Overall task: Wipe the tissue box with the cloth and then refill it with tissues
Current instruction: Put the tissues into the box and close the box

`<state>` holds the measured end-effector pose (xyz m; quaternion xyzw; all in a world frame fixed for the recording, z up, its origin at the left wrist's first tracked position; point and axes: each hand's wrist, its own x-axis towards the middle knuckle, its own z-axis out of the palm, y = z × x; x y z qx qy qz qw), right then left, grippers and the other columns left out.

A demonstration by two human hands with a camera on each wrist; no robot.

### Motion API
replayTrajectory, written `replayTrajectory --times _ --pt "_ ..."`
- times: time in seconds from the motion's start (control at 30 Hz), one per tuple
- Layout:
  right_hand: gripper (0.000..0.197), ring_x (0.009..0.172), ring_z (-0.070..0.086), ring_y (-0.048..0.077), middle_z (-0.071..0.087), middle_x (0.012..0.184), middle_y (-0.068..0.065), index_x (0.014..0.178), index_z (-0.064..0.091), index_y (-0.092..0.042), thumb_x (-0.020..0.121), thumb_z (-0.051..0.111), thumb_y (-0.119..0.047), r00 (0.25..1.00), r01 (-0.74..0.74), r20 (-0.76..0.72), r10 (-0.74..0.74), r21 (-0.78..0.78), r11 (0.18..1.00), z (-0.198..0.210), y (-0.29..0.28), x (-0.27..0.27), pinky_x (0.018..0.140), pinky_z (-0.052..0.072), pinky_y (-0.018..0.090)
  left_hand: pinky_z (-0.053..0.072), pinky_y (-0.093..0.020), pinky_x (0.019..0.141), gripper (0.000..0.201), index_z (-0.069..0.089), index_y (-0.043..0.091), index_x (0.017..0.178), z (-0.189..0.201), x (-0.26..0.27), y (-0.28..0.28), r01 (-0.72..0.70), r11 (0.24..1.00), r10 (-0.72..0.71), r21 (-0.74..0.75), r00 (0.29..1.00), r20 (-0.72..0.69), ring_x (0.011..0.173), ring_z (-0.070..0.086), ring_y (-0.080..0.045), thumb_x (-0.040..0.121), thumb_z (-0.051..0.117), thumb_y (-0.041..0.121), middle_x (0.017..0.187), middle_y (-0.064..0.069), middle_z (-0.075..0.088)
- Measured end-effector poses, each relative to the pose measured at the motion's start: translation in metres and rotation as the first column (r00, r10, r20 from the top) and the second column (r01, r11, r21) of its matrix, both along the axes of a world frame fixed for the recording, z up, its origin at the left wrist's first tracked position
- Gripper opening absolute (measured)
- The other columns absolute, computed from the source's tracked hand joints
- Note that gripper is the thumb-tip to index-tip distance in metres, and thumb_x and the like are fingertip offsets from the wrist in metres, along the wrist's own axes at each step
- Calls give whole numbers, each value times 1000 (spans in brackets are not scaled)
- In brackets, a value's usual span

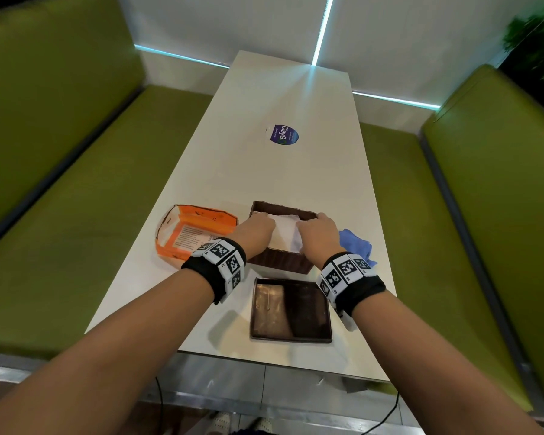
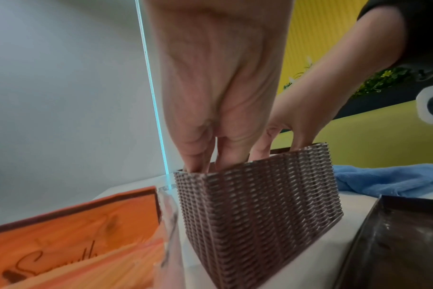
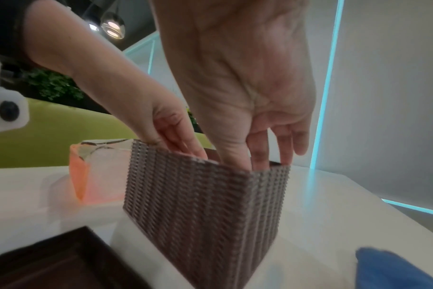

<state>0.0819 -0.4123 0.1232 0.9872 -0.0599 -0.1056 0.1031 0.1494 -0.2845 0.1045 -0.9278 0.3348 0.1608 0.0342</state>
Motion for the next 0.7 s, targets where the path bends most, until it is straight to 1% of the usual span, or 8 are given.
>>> replayTrajectory --times 0.07,0.13,0.23,0.4,0.47,0.53,0.63,0.7 --pt "18 118 44 26 71 101 2 105 65 -18 88 60 -18 999 30 18 -30 -1 1000 -3 -2 -1 89 39 30 45 -35 92 33 57 0 124 -3 1 -1 14 1000 -14 10 1000 3 119 55 -32 92 50 0 133 -18 53" --pt "19 120 41 25 70 101 1 105 67 -20 86 62 -21 999 46 29 -46 8 999 -3 -4 0 93 37 31 46 -35 92 34 56 3 127 -4 2 0 8 999 -8 45 1000 2 121 55 -31 93 51 4 136 -16 52" --pt "20 121 40 25 70 102 0 104 67 -21 85 65 -23 998 41 38 -41 17 999 -4 -6 0 96 34 32 45 -36 94 36 55 1 128 -3 3 0 -15 1000 15 26 1000 -13 124 53 -32 93 51 3 139 -17 51" --pt "26 128 36 29 70 107 4 109 63 -18 84 67 -26 995 11 98 -19 75 997 2 -13 -9 100 31 35 45 -35 83 33 55 0 123 -10 3 11 -28 992 28 -126 1000 5 112 57 -35 92 44 -5 129 -19 53" --pt "31 133 33 29 70 110 4 115 62 -18 85 66 -28 993 17 118 -26 81 997 7 -16 -13 104 28 35 47 -38 84 34 55 0 121 -12 2 16 -24 986 24 -166 1000 3 110 57 -35 90 46 -8 127 -18 52" --pt "31 135 32 27 71 109 4 117 63 -19 87 64 -24 992 18 125 -27 72 997 9 -17 -16 106 25 34 47 -41 84 35 55 -1 119 -14 -1 18 -19 983 21 -182 1000 8 110 56 -35 87 47 -11 125 -18 52" --pt "20 133 36 28 71 105 3 106 65 -20 86 62 -17 995 30 93 -36 60 998 8 -13 -18 105 26 33 50 -42 86 34 56 0 118 -12 -4 18 -17 979 22 -205 999 24 112 53 -34 87 45 -12 123 -18 52" --pt "18 132 37 28 71 105 4 102 65 -18 85 62 -14 996 31 84 -36 65 997 7 -10 -19 105 28 33 50 -42 86 32 56 0 117 -11 -5 19 -18 978 24 -209 999 27 112 54 -33 89 45 -10 122 -18 52"
